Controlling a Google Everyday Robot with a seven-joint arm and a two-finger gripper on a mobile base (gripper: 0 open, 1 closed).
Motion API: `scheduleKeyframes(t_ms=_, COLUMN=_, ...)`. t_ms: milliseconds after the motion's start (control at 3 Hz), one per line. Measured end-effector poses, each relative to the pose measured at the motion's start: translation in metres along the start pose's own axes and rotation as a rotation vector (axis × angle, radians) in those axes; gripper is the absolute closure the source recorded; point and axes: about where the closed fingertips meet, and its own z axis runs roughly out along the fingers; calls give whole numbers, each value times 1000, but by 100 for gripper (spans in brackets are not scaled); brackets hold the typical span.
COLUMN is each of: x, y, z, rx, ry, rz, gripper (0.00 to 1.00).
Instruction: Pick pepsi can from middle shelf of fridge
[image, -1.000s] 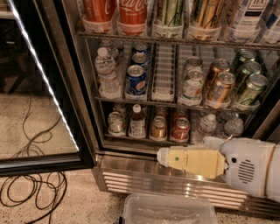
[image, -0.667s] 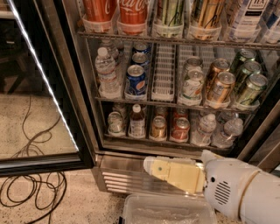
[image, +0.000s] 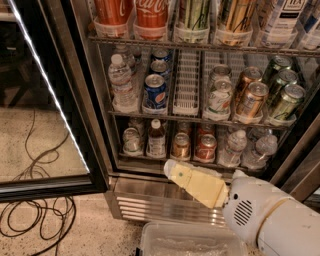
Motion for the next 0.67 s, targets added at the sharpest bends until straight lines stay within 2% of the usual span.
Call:
scheduleKeyframes(t_ms=333, x=0, y=0, z=0, rx=0, ry=0, rz=0, gripper=0)
scheduleKeyframes(t_ms=667, x=3, y=6, z=4, rx=-110, ry=61, rz=48, gripper=0)
